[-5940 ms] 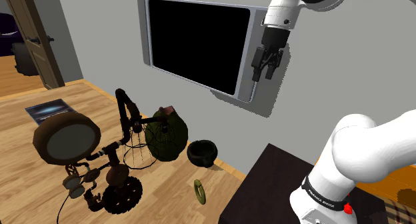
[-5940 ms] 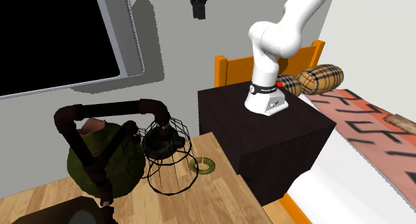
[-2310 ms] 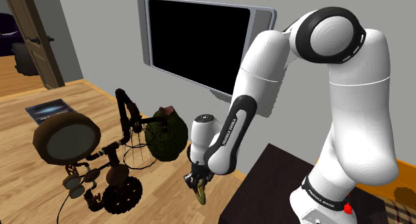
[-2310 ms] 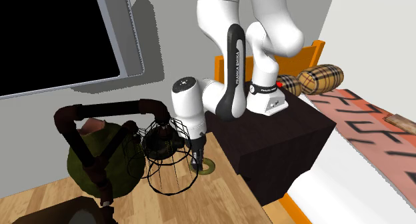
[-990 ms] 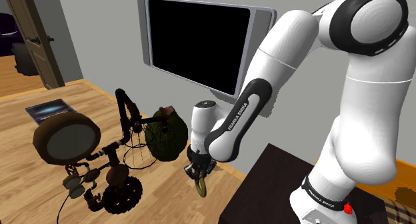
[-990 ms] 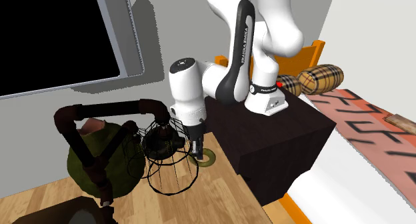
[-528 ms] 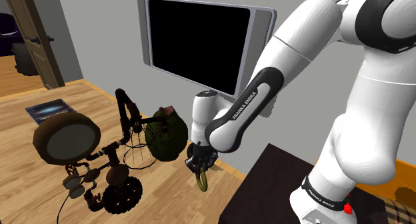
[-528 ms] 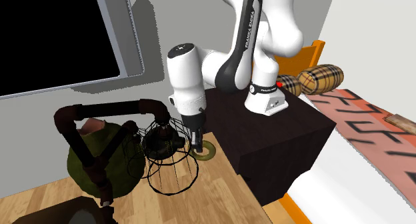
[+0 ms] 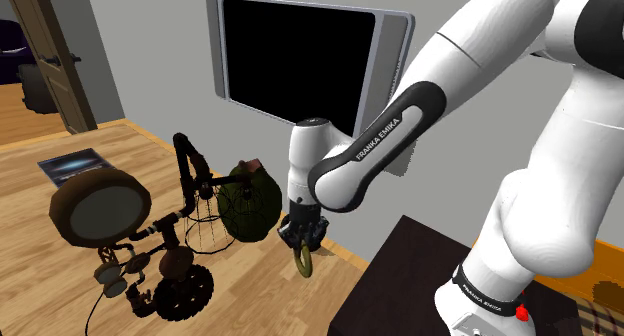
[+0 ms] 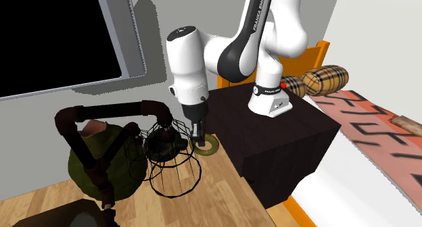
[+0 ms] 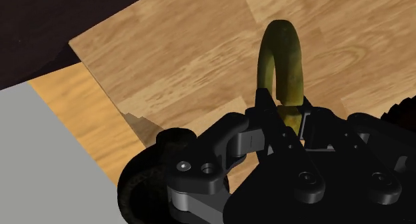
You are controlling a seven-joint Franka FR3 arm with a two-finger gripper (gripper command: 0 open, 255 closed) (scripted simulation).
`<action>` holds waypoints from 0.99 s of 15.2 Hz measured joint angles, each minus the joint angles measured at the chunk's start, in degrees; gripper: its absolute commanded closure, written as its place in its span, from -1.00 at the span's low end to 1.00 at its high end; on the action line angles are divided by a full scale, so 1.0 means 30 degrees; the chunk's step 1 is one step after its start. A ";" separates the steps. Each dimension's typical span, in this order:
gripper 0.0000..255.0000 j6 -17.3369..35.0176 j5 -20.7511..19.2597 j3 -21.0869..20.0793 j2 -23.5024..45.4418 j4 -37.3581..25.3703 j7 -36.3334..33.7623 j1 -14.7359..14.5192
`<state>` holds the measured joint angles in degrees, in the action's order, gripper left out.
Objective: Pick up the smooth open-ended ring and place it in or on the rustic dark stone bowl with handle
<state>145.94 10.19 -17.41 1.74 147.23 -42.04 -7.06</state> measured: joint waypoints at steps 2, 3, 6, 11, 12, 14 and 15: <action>1.00 -0.0578 0.0138 -0.0011 -0.0547 -0.0039 0.0054 0.0005; 1.00 -0.0910 0.0188 -0.0012 -0.0816 -0.0110 0.0063 0.0004; 1.00 -0.1690 0.0355 0.0016 -0.1553 -0.0158 0.0162 0.0015; 1.00 -0.2539 -0.0209 0.1161 -0.1227 -0.1130 0.1847 0.1106; 1.00 -0.2936 -0.0429 0.1431 -0.1000 -0.1710 0.2169 0.1374; 1.00 -0.3142 -0.0682 0.1937 -0.0552 -0.2261 0.2962 0.1872; 1.00 -0.3309 -0.0806 0.2178 -0.0355 -0.2584 0.3340 0.2114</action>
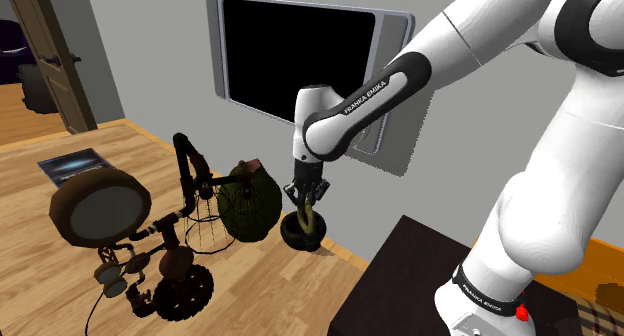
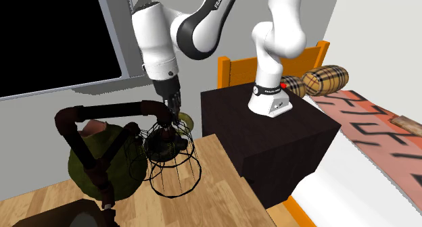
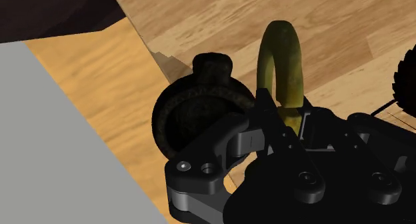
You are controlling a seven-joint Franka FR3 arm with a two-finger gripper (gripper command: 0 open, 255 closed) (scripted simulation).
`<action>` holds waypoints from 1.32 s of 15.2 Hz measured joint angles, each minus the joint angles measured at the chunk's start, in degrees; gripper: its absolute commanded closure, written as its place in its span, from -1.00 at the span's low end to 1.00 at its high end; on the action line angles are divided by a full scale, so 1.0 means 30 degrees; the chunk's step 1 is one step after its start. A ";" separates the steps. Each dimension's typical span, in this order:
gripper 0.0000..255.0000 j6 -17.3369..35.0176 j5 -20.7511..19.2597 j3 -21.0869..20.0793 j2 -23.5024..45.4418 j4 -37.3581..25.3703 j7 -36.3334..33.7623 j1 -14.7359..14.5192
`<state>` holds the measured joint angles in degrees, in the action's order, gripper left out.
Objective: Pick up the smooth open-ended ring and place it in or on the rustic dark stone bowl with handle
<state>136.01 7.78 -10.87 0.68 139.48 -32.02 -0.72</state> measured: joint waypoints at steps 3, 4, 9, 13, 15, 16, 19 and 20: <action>1.00 -0.0767 -0.0391 0.0663 0.0758 -0.1418 0.0986 0.0675; 1.00 -0.0847 -0.0458 0.0865 0.0915 -0.1626 0.1353 0.0891; 1.00 -0.1202 -0.0826 0.1590 0.2435 -0.3374 0.2585 0.1667; 1.00 -0.0329 -0.0866 0.1634 0.3235 -0.3282 0.2705 0.1696; 1.00 0.0168 -0.0870 0.1622 0.3586 -0.3138 0.2701 0.1667; 1.00 0.0424 -0.0871 0.1617 0.3765 -0.3062 0.2698 0.1652; 1.00 0.1124 -0.0888 0.1641 0.4372 -0.2964 0.2765 0.1659; 1.00 0.1339 -0.0902 0.1630 0.4617 -0.2997 0.2724 0.1623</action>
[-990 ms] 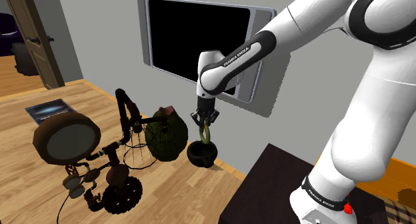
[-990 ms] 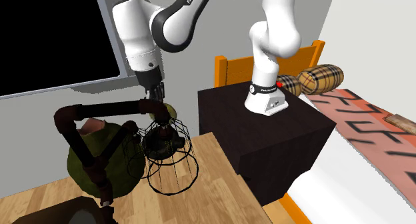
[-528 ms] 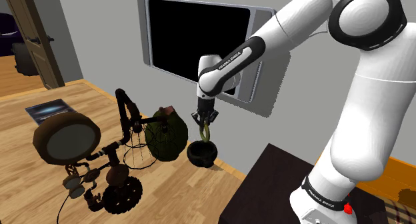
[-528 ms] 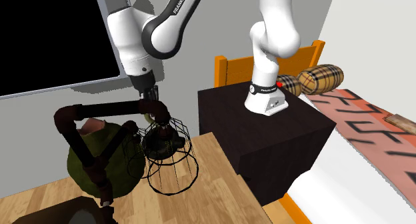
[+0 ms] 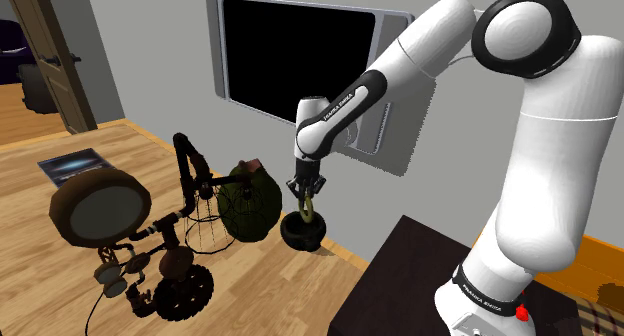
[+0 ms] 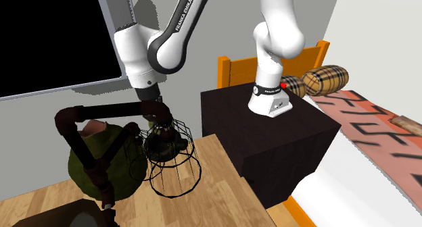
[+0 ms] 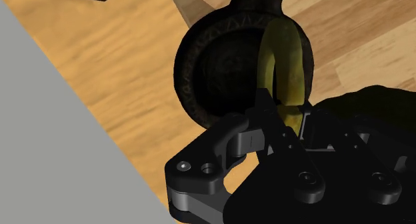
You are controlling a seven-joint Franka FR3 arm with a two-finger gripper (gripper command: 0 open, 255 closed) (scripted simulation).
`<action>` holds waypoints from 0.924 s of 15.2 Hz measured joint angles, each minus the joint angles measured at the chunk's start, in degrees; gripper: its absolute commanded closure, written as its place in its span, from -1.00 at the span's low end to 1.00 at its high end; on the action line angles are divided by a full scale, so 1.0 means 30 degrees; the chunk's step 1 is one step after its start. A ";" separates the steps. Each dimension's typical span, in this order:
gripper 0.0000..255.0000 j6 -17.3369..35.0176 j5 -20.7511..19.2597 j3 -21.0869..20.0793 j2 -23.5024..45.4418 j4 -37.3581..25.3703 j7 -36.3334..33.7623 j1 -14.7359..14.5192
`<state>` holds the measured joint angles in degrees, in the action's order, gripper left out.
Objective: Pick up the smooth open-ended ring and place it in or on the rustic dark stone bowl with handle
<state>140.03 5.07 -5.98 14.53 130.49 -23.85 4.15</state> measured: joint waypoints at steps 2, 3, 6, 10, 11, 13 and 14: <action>1.00 0.0462 -0.0017 0.0035 0.0426 0.0040 0.0090 0.0033; 1.00 0.0715 -0.0031 0.0030 0.0716 0.0002 0.0058 -0.0001; 1.00 0.1028 -0.0043 0.0038 0.1022 0.0008 0.0069 -0.0013; 1.00 0.1075 -0.0045 0.0036 0.1063 0.0009 0.0063 -0.0020; 1.00 0.1077 -0.0045 0.0036 0.1064 0.0009 0.0063 -0.0020; -1.00 0.1079 -0.0045 0.0036 0.1065 0.0009 0.0062 -0.0020; -1.00 0.1079 -0.0045 0.0036 0.1065 0.0009 0.0062 -0.0020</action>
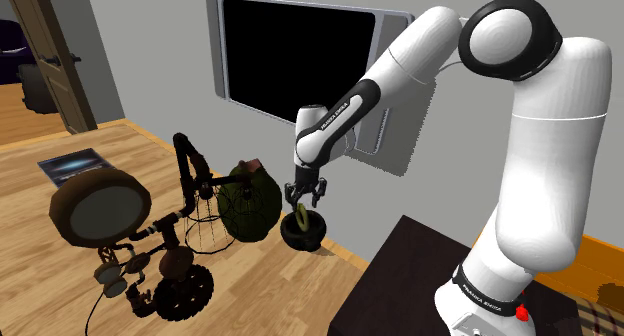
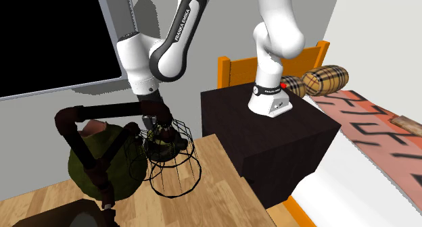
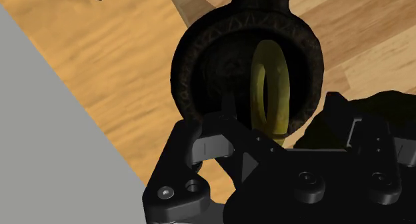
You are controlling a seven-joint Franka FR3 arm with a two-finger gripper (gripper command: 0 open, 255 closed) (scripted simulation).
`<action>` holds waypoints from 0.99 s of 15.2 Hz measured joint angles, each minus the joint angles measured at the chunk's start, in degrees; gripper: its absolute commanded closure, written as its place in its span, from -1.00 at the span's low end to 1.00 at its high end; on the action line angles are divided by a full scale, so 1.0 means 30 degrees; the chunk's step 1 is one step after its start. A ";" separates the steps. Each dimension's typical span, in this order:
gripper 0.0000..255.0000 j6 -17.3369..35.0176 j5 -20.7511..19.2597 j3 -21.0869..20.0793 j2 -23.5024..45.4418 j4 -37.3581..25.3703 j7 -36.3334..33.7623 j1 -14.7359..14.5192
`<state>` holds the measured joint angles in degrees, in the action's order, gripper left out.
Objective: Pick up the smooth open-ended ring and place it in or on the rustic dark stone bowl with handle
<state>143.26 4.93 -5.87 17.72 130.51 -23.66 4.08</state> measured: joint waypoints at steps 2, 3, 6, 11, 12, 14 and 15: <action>-1.00 0.0000 0.0000 0.0000 0.0000 0.0000 0.0000 0.0000; -1.00 0.0000 0.0000 0.0000 0.0000 0.0000 0.0000 0.0000; -1.00 -0.0783 0.0020 0.0004 -0.0665 -0.0130 0.0025 0.0062; -1.00 -0.2199 0.0035 0.0020 -0.1779 -0.0429 0.0036 0.0146; -1.00 -0.2237 0.0036 0.0019 -0.1805 -0.0435 0.0035 0.0147; -1.00 -0.2266 0.0037 0.0019 -0.1831 -0.0433 0.0035 0.0148; -1.00 -0.2271 0.0037 0.0019 -0.1838 -0.0430 0.0035 0.0149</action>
